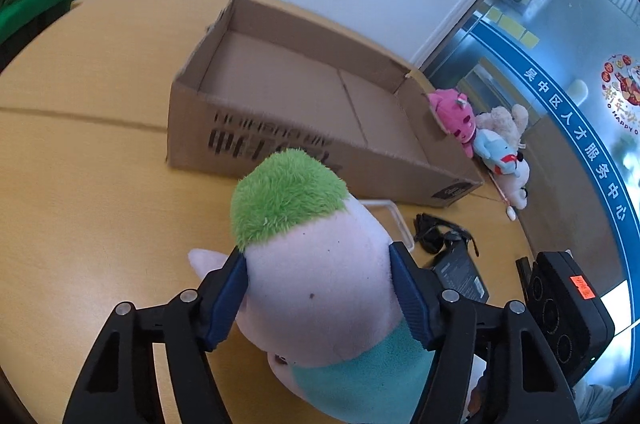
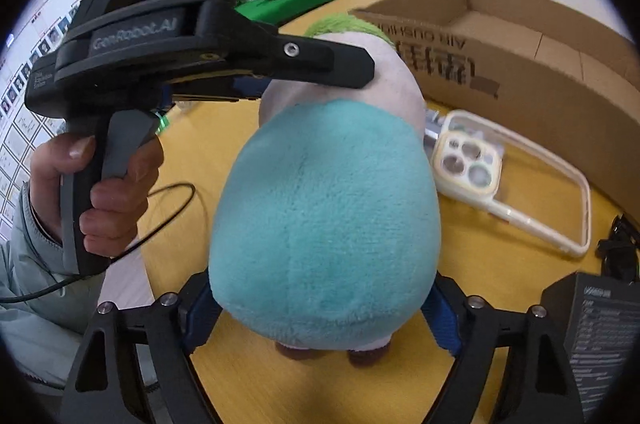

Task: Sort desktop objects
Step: 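Lift the plush toy with the left gripper and carry it over the box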

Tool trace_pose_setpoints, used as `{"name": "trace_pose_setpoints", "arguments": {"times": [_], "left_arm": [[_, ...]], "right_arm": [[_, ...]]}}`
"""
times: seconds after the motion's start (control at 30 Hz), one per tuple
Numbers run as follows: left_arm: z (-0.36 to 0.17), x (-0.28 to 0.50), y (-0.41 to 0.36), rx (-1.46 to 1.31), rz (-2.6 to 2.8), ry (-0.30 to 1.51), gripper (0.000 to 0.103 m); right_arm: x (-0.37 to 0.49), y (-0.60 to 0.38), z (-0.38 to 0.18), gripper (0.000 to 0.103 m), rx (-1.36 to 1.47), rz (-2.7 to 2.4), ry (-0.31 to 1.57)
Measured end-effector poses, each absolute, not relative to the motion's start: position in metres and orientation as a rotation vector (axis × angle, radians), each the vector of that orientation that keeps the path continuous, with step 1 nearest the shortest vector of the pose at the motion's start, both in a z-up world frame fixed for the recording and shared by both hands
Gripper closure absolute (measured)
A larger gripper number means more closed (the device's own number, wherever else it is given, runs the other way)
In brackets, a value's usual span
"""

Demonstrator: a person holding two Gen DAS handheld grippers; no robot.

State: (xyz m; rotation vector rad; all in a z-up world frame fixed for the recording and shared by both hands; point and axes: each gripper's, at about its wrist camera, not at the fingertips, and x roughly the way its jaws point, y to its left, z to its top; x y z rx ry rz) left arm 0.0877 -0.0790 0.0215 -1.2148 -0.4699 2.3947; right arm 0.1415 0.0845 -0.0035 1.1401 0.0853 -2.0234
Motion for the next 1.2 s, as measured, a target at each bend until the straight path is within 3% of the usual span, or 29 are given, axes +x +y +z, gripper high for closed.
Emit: {"name": "trace_pose_setpoints", "arguments": {"times": [0.23,0.5,0.67,0.87,1.2], "left_arm": [[0.106,0.053,-0.066,-0.993,2.451,-0.321,0.040],[0.265,-0.018,-0.038,-0.627,2.519,-0.023,0.040],[0.315,-0.074,-0.040,-0.533,2.520,0.038,0.040],[0.299,-0.166,-0.052,-0.606,2.491,-0.006,0.040],[0.149,-0.293,-0.075,-0.974,2.416,-0.105,0.041]], "right_arm": [[0.119,0.097,0.060,0.018,0.981,-2.158,0.035],[0.055,0.118,0.191,0.018,0.682,-2.373,0.000],[0.009,0.124,0.247,0.018,0.591,-2.445,-0.005],[-0.050,0.122,0.246,0.018,0.639,-2.466,-0.030],[-0.137,0.111,0.125,0.018,0.985,-2.383,-0.168]]}}
